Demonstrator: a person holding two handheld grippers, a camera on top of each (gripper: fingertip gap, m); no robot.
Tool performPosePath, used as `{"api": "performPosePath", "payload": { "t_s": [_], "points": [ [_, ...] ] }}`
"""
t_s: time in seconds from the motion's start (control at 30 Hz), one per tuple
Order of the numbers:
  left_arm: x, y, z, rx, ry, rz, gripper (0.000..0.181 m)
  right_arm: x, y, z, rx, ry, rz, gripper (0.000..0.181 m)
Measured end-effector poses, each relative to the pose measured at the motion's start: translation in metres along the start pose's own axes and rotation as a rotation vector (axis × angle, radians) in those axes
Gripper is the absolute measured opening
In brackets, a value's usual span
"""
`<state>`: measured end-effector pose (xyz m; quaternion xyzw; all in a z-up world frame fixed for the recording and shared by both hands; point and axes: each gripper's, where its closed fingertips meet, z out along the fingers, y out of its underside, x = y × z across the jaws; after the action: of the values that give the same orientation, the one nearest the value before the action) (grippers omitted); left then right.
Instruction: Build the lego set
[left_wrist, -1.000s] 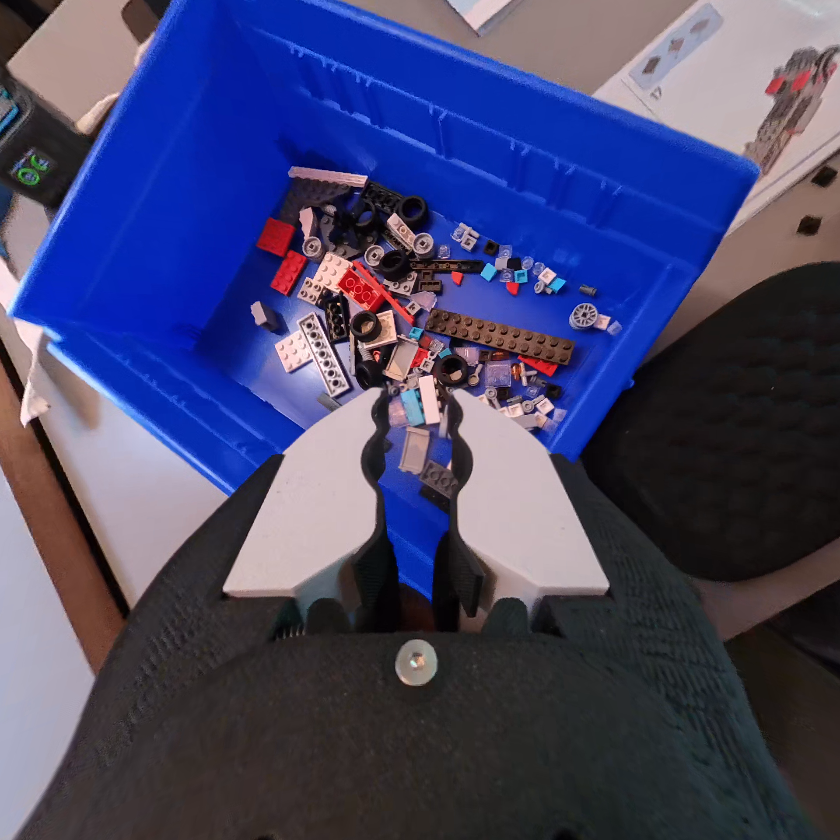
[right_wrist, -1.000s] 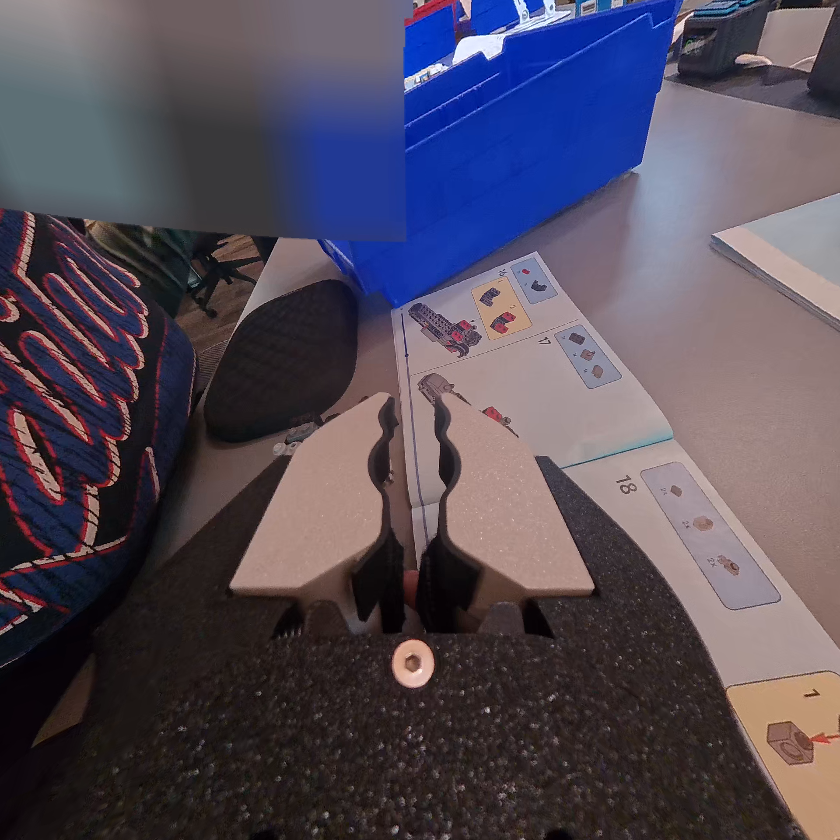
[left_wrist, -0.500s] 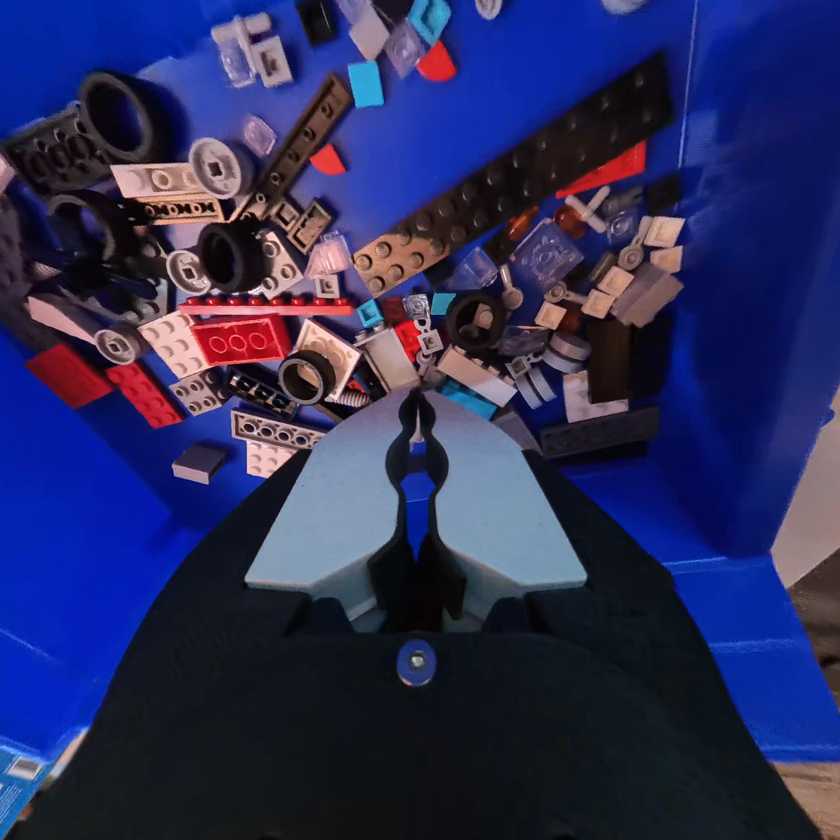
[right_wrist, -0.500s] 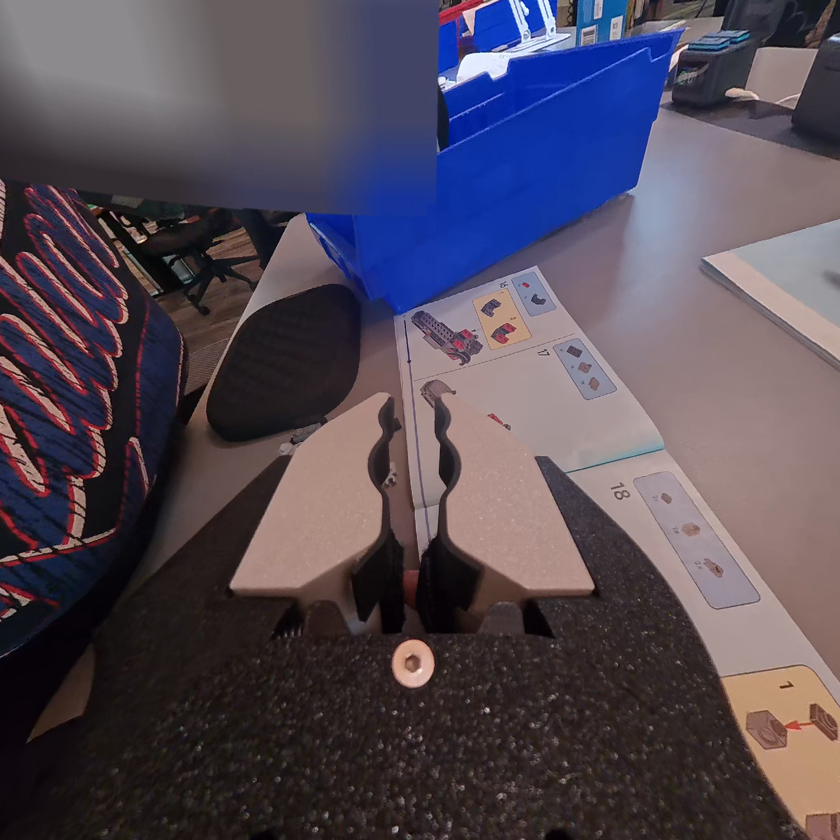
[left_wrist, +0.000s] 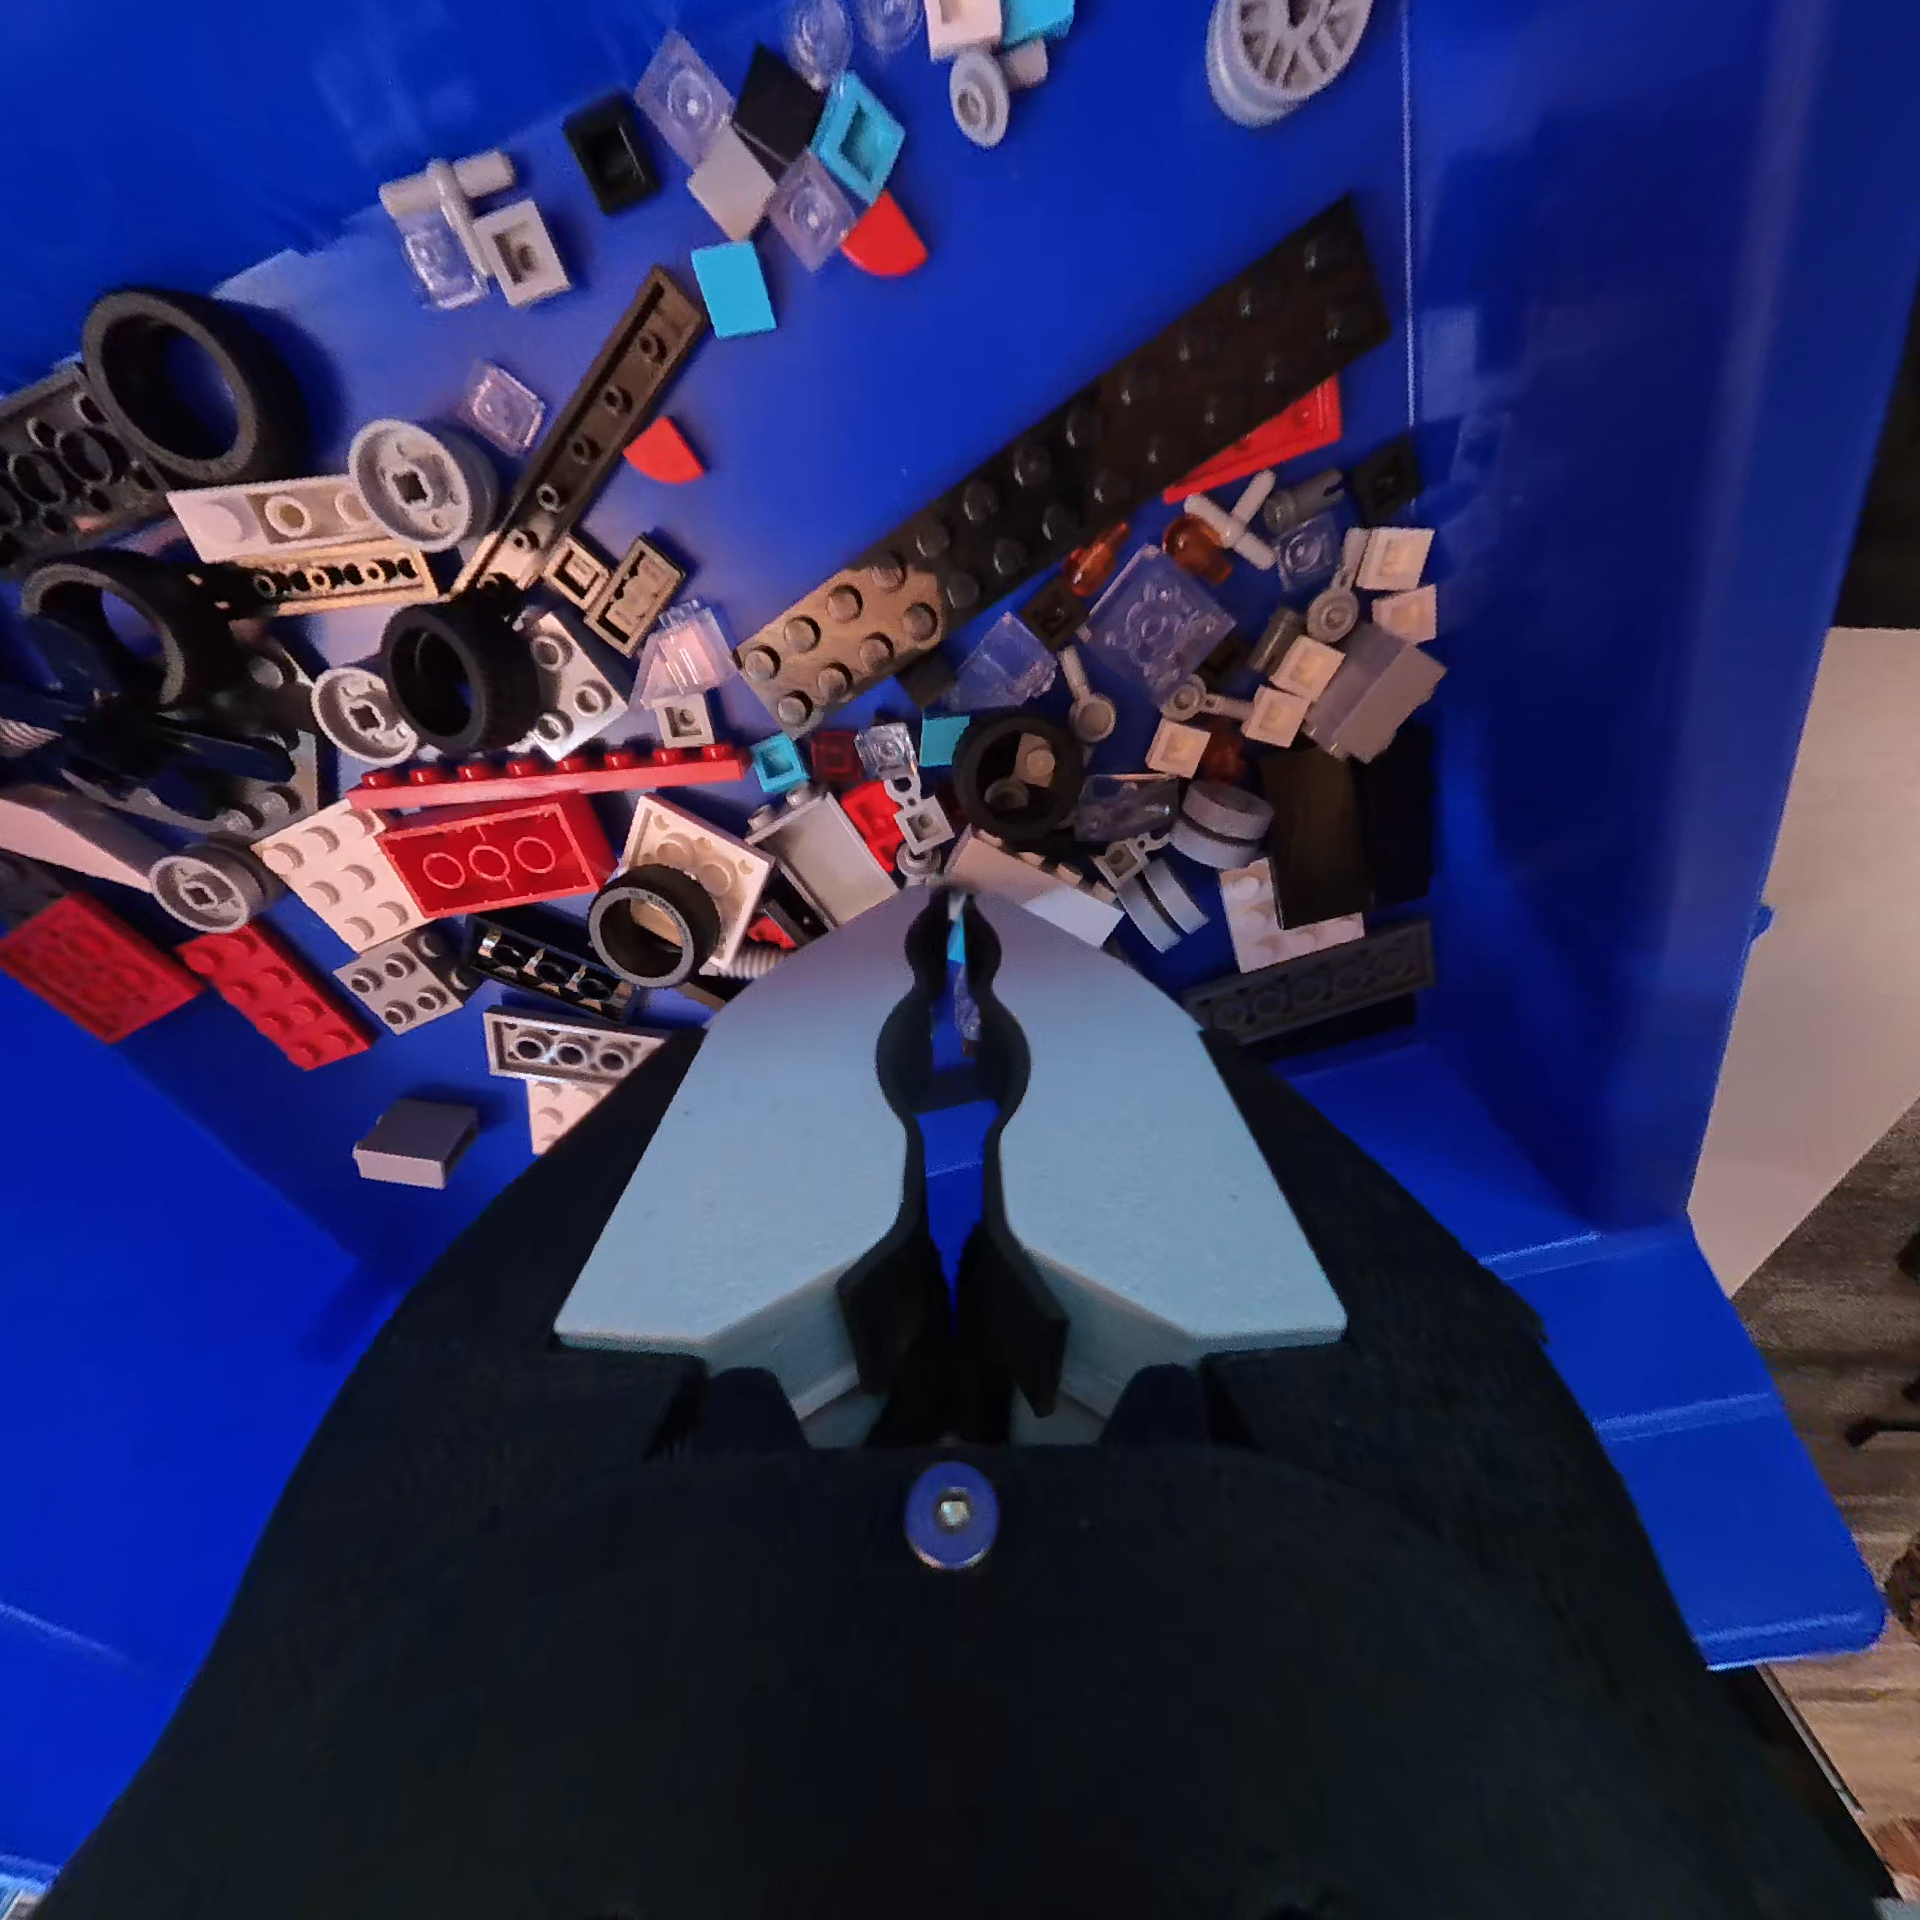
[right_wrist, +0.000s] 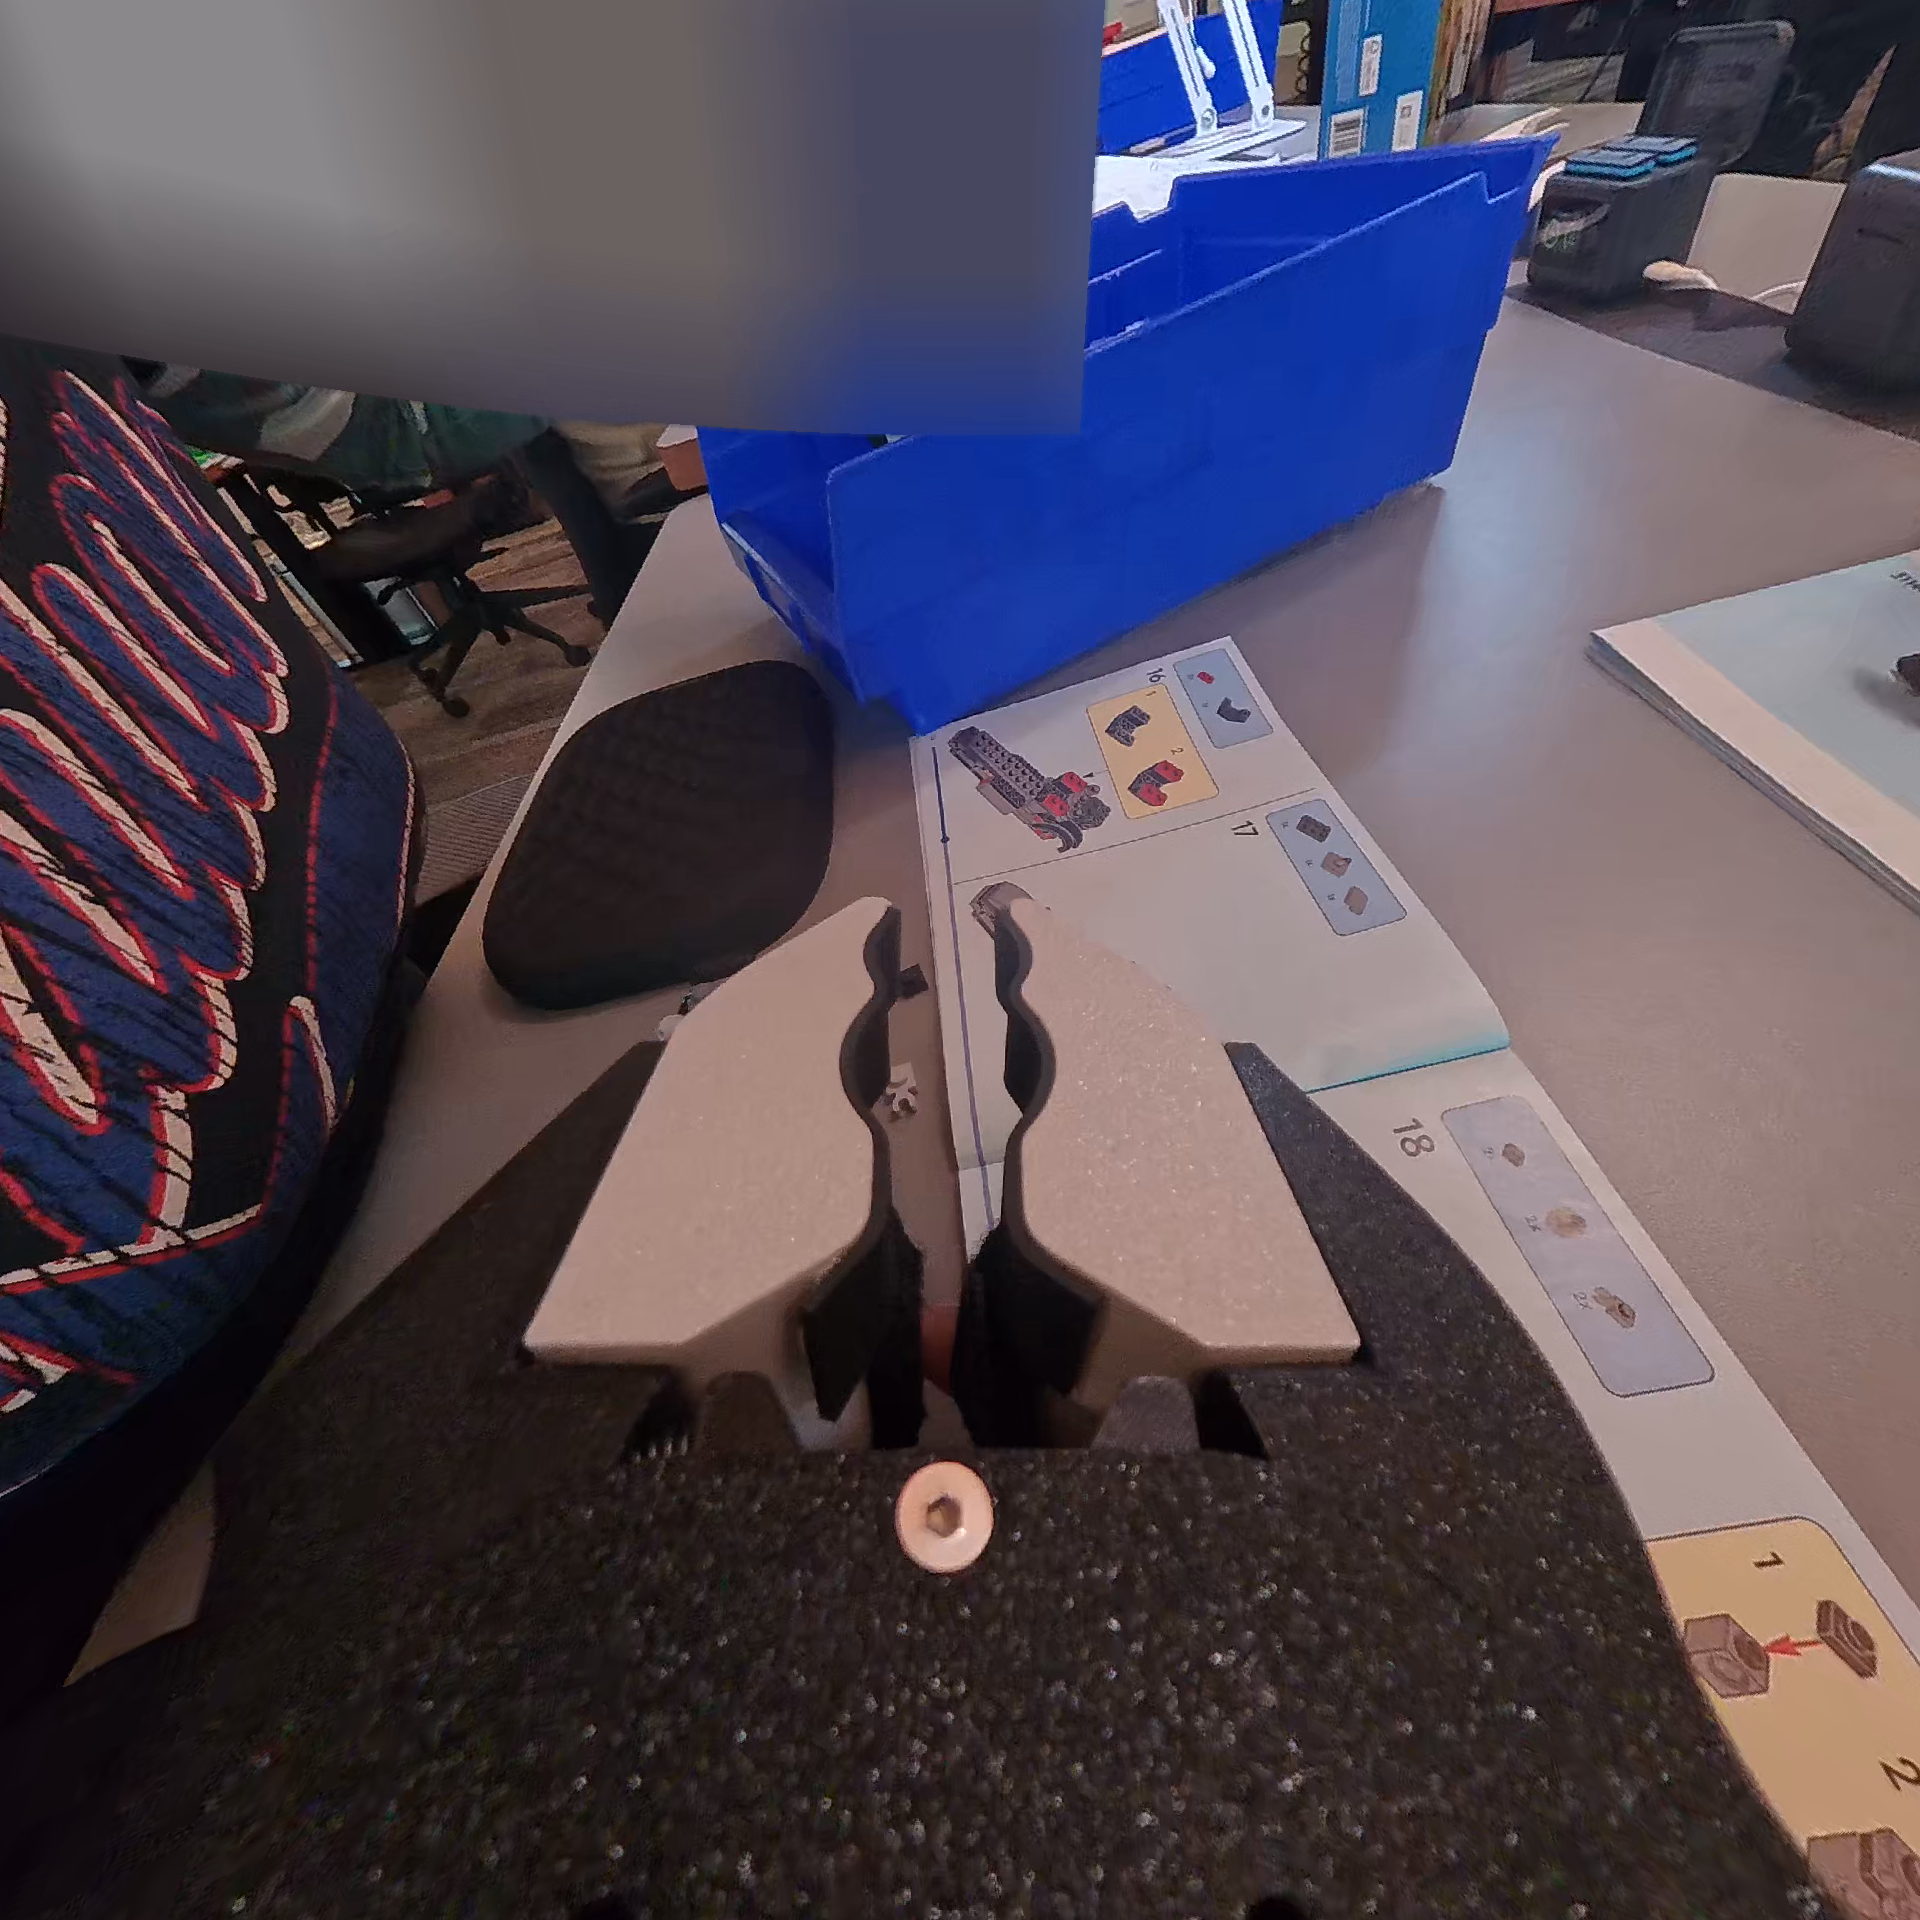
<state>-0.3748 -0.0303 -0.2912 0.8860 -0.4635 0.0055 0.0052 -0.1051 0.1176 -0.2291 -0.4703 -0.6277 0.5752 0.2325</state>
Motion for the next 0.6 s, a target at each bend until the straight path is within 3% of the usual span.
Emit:
{"api": "performPosePath", "payload": {
  "t_s": [0.43,0.6],
  "points": [
    [-0.006,0.008,0.0,-0.084,-0.027,-0.01,0.01,-0.002,-0.003,-0.005,0.011,0.01,-0.021,0.017],
    [0.0,0.005,-0.003,-0.054,-0.024,-0.021,0.009,-0.003,-0.002,-0.004,0.003,0.003,-0.026,0.018]
  ]
}}
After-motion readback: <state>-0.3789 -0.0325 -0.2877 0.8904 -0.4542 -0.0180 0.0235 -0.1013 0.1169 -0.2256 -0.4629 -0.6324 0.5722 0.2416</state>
